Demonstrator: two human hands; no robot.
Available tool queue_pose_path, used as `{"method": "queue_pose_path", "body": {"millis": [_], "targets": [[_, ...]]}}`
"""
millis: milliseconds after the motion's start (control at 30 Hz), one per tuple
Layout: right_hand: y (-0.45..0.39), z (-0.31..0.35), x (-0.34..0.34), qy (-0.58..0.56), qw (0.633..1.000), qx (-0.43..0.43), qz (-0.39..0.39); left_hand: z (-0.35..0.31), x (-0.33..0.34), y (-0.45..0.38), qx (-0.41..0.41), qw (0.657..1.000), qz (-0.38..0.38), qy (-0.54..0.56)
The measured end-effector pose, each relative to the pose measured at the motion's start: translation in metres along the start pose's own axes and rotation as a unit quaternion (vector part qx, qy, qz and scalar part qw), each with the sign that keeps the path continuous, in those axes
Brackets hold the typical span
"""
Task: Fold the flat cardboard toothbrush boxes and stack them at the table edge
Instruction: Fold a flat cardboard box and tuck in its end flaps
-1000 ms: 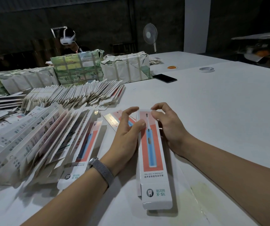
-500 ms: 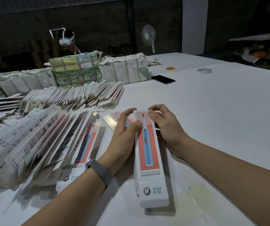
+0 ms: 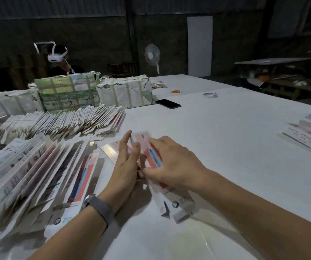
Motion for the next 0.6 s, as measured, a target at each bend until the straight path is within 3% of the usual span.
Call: {"method": "queue_pose_path", "body": {"millis": [100, 267, 467, 600], "targets": [[0.011, -0.009, -0.015, 0.008, 1.0, 0.027, -0.005, 0.0, 0.011, 0.004, -0.008, 0.998, 0.042, -0.038], [0.056, -0.075, -0.073, -0.019, 0.991, 0.125, -0.046, 0.001, 0.011, 0.007, 0.005, 0.996, 0.029, -0.08], [0.146, -0.207, -0.173, 0.209, 0.936, 0.28, -0.027, 0.005, 0.01, 0.003, 0.008, 0.998, 0.021, -0.056], [0.201, -0.269, -0.218, 0.294, 0.894, 0.337, -0.007, 0.008, 0.005, -0.004, 0.002, 0.997, 0.007, -0.072]]}}
Point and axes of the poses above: each hand's wrist, its own y-axis away from the middle knuckle, its own x-axis out of the palm, z = x × y, the point moved 9 cm from there along -y, towards the middle knuckle, and after that the axes turned 15 degrees about -x, right-handed, at the moved point
